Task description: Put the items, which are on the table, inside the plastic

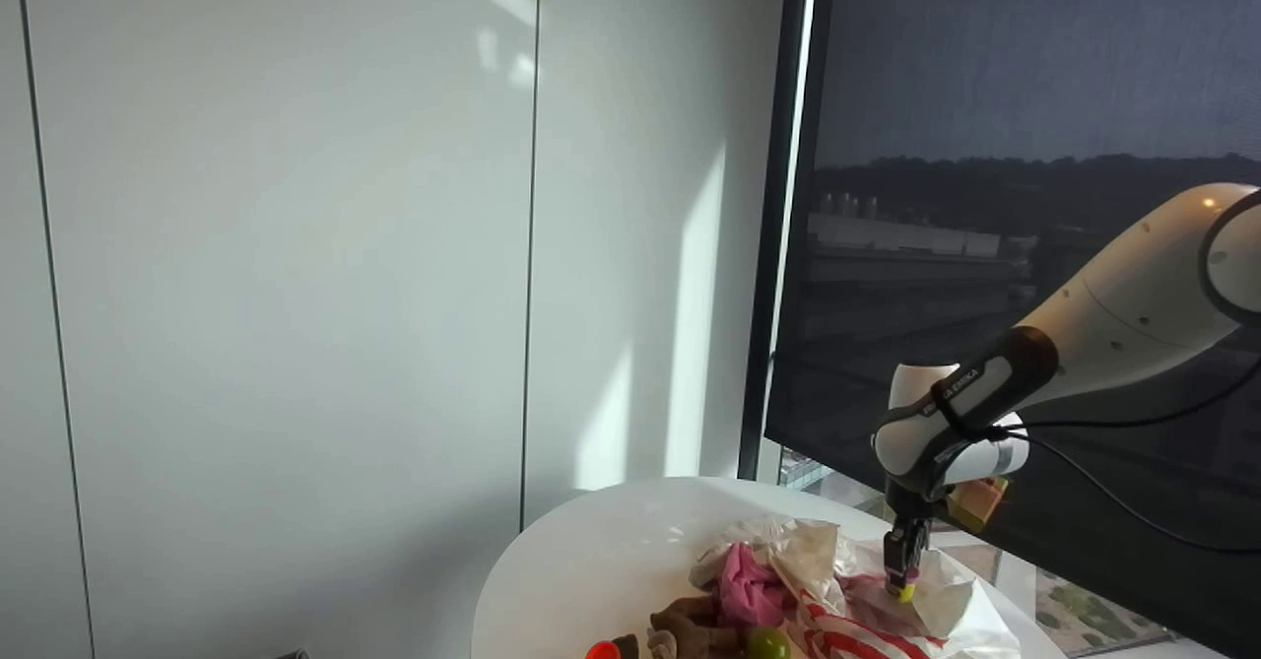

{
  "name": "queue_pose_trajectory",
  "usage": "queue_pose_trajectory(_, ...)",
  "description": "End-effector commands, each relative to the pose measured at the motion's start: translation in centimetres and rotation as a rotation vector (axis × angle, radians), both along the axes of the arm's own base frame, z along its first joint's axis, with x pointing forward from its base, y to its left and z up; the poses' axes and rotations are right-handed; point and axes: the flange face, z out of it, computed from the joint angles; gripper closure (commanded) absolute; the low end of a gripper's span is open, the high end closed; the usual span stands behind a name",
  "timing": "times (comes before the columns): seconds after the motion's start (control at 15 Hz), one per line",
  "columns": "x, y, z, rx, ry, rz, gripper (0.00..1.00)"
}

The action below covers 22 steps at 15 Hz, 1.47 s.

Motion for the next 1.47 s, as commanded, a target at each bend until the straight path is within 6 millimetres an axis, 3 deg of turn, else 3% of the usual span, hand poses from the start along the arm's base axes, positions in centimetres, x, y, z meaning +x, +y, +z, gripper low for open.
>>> queue_pose_trajectory(0.0, 1.2, -0.4, -1.3, 0.013, -0.027, 0.026, 0.14)
queue_pose_trajectory(0.13, 0.9, 0.0, -0.7, 0.017, -0.053, 0.029, 0.0)
queue_pose_trajectory(0.4, 0.1, 3.2, 2.1, 0.051, -0.084, 0.057, 0.0)
queue_pose_trajectory(0.53, 0.9, 5.3, 2.4, 0.048, -0.093, 0.097, 0.0)
queue_pose_trajectory(0.73, 2.0, 8.8, 0.9, 0.035, -0.08, 0.15, 0.0)
queue_pose_trajectory(1.13, 3.0, 14.5, -3.5, 0.053, -0.041, 0.081, 0.0)
queue_pose_trajectory(1.4, 3.7, 16.0, -5.8, 0.07, -0.016, -0.011, 0.0)
